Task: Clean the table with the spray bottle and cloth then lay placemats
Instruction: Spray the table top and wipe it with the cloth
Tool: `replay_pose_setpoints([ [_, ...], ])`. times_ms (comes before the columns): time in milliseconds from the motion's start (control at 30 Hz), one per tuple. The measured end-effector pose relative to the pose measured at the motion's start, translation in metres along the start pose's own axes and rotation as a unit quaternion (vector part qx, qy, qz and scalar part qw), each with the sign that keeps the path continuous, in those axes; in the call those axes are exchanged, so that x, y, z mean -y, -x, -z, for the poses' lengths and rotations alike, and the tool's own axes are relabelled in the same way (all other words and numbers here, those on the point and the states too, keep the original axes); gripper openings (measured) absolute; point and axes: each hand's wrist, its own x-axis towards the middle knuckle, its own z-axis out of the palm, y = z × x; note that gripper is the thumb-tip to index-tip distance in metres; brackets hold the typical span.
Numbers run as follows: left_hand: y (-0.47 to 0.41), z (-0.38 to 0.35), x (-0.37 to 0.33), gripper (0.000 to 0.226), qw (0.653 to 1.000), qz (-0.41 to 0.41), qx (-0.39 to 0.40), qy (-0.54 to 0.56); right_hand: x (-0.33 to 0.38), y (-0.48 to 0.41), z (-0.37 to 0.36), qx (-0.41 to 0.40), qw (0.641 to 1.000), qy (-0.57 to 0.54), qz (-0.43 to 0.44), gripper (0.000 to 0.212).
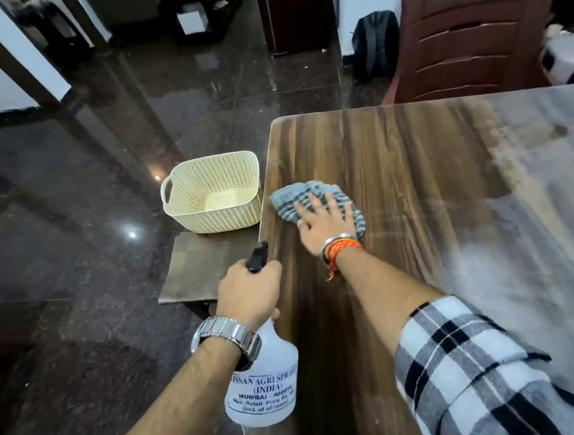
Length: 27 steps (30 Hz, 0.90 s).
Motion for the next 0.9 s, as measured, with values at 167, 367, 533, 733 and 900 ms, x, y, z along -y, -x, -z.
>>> replay_pose_setpoints([
  [167, -0.019, 0.006, -0.004, 0.017, 1.000, -0.012, 0.009, -0.001, -0.036, -0.028, 0.020, 0.003, 0.987, -0.038, -0.156, 0.052],
  [367, -0.034, 0.009, -0.014, 0.020, 0.999, -0.029, 0.008, 0.009, 0.029, -0.001, -0.006, -0.004, 0.996, 0.025, 0.081, 0.049],
  [533, -0.048, 0.006, -0.021, 0.020, 0.999, -0.024, 0.010, 0.019, 0.053, -0.030, -0.010, -0.003, 0.995, 0.010, 0.104, 0.048],
  [733, -0.088, 0.000, -0.042, 0.027, 0.999, -0.032, 0.024, 0.022, 0.054, -0.092, 0.001, 0.015, 0.996, 0.019, 0.088, 0.049],
  [900, -0.146, 0.000, -0.092, 0.029, 0.995, -0.077, -0.011, 0.062, 0.057, -0.135, 0.007, 0.013, 0.997, 0.039, 0.065, 0.052],
])
